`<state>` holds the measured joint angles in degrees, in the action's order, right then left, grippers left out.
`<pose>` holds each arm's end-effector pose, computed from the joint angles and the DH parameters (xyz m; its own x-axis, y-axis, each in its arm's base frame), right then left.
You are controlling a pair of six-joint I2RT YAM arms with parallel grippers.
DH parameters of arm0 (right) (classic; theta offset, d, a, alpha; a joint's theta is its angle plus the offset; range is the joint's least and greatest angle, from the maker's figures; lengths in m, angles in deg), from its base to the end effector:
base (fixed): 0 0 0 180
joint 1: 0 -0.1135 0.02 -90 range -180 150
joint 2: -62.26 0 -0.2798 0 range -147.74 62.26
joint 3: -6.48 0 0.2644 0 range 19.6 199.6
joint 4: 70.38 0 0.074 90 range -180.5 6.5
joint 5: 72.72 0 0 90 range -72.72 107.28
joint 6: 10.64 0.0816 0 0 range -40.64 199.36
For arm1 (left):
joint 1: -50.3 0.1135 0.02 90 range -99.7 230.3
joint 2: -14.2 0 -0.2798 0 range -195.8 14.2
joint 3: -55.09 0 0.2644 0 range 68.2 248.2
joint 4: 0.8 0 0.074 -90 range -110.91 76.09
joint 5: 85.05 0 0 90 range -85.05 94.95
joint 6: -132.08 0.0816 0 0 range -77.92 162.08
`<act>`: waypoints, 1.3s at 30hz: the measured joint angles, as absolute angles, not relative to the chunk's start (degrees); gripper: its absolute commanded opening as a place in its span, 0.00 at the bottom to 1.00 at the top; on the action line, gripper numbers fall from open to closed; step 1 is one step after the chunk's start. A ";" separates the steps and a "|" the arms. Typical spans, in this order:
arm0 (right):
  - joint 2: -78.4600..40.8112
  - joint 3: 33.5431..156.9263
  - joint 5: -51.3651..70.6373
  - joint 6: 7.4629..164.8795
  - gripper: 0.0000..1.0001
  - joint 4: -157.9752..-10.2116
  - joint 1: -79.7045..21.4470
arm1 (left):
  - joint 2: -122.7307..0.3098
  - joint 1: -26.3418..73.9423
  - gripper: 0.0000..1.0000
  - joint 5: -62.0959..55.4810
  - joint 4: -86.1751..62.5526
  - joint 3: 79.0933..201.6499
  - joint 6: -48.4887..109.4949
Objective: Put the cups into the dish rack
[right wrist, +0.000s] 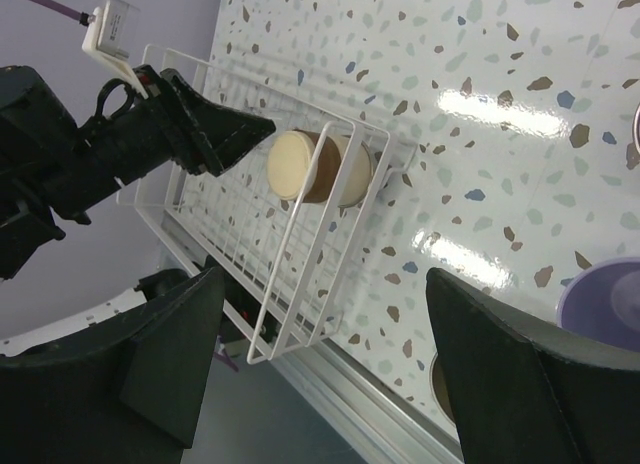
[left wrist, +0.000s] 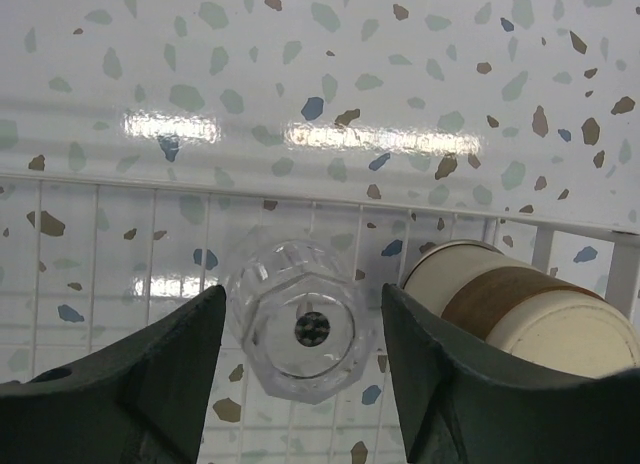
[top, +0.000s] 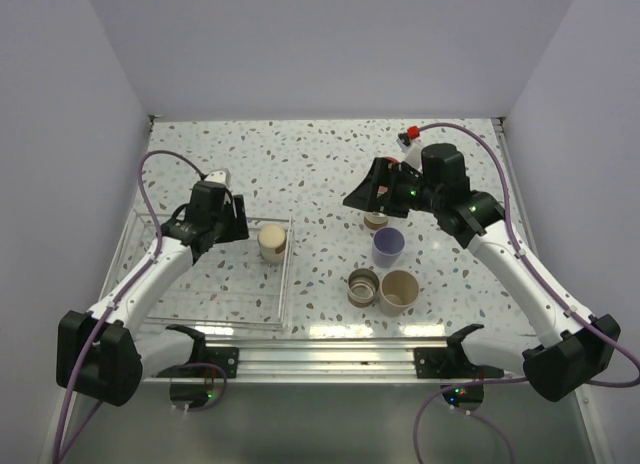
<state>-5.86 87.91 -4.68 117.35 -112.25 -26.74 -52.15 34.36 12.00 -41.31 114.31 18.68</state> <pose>0.2582 0.1643 0.3625 -0.7739 0.2493 -0.5822 -0.2973 0.6687 0.6815 0.2667 -0.0658 0.2225 -0.7287 -0.2018 -0.6544 -0.1050 0.9772 -0.1844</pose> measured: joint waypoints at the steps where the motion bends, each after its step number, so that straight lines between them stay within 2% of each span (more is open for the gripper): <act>1: -5.86 87.91 -4.68 117.29 0.85 -112.21 -26.74 | -52.17 34.33 0.69 12.09 -41.29 114.31 18.64; 4: -5.86 87.91 -4.68 117.18 0.85 -112.19 -26.74 | -52.19 34.25 0.76 12.29 -40.92 114.31 18.71; 7: -5.86 87.91 -4.68 117.03 0.85 -112.19 -26.74 | -52.19 34.14 0.88 12.53 -40.79 114.31 18.79; 15: -5.88 87.94 -4.57 116.26 0.85 -112.25 -26.74 | -52.04 34.14 0.90 13.36 -41.75 115.16 18.73; 21: -7.65 91.21 -2.62 114.47 0.85 -113.82 -26.83 | -51.15 34.14 0.91 15.17 -44.88 122.68 18.77; 27: -14.28 101.79 4.28 110.78 0.86 -119.53 -27.01 | -49.09 34.14 0.91 16.92 -48.15 135.69 19.19; 32: -25.25 116.28 11.34 106.80 0.89 -127.81 -27.01 | -48.37 34.14 0.91 17.73 -50.32 145.65 20.61; 39: -39.98 128.48 19.76 103.15 0.88 -136.91 -26.55 | -46.91 34.14 0.92 19.28 -53.92 148.82 22.03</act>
<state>-39.98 128.48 19.76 103.15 -136.91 -26.55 -46.91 34.14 19.28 -53.92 148.82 22.03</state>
